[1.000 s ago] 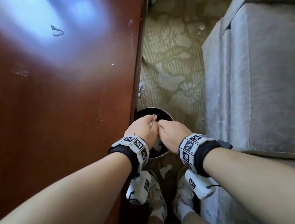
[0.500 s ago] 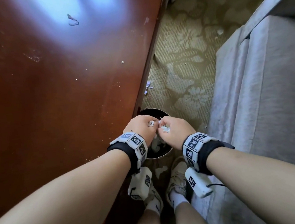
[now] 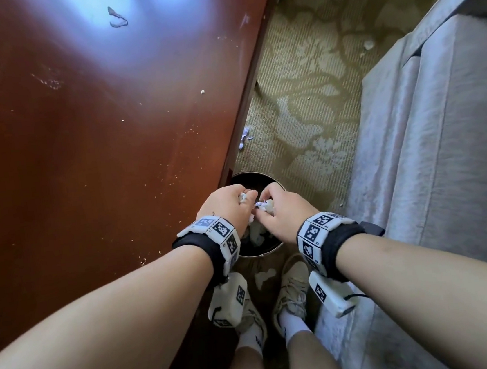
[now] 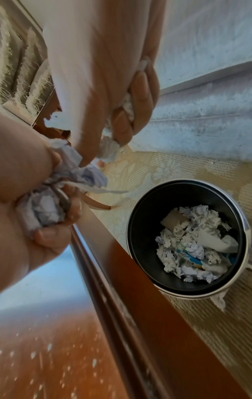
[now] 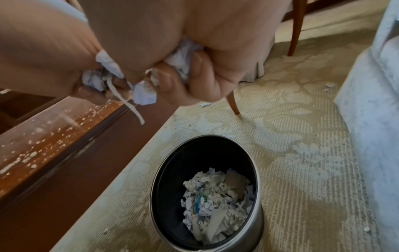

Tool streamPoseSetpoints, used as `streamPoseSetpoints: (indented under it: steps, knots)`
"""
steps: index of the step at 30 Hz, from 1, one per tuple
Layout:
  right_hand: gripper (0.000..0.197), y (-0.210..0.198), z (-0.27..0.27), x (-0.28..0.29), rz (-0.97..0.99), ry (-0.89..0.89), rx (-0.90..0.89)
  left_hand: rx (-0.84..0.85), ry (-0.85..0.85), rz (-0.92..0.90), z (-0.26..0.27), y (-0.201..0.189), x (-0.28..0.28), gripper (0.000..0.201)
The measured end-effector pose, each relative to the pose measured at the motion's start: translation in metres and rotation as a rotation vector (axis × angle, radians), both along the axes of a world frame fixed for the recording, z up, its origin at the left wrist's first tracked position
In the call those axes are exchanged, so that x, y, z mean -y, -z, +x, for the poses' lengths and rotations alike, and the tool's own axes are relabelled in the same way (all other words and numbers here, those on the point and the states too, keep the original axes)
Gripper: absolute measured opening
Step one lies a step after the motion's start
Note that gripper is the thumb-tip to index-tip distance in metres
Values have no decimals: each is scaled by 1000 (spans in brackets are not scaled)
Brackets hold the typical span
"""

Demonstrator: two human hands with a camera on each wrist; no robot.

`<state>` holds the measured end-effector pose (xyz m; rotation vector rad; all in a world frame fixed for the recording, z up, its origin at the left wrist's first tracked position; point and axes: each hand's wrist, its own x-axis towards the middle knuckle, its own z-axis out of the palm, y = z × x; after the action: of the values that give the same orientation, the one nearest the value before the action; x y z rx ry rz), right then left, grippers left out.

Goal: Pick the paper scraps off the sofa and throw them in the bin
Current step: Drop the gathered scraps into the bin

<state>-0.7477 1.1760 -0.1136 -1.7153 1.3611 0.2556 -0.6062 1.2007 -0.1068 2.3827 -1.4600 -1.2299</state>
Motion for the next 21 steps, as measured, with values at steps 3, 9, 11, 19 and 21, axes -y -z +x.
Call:
streamPoseSetpoints:
  steps: [3,9,11,19,21]
  knots:
    - [46,4,-1,-2,-17,-9,10,43,11,11,2,2,-1,34]
    - [55,1,-4,0,-33,-95,28,52,-8,33,5,1,-1,29]
    - [38,-2,-3,2,-77,-86,26,83,43,30,3,1,0,28]
    - [20,1,3,11,-156,-123,29,127,230,88,-2,-6,3,20]
    - [20,3,0,10,-181,-160,16,90,218,92,-1,-5,2,21]
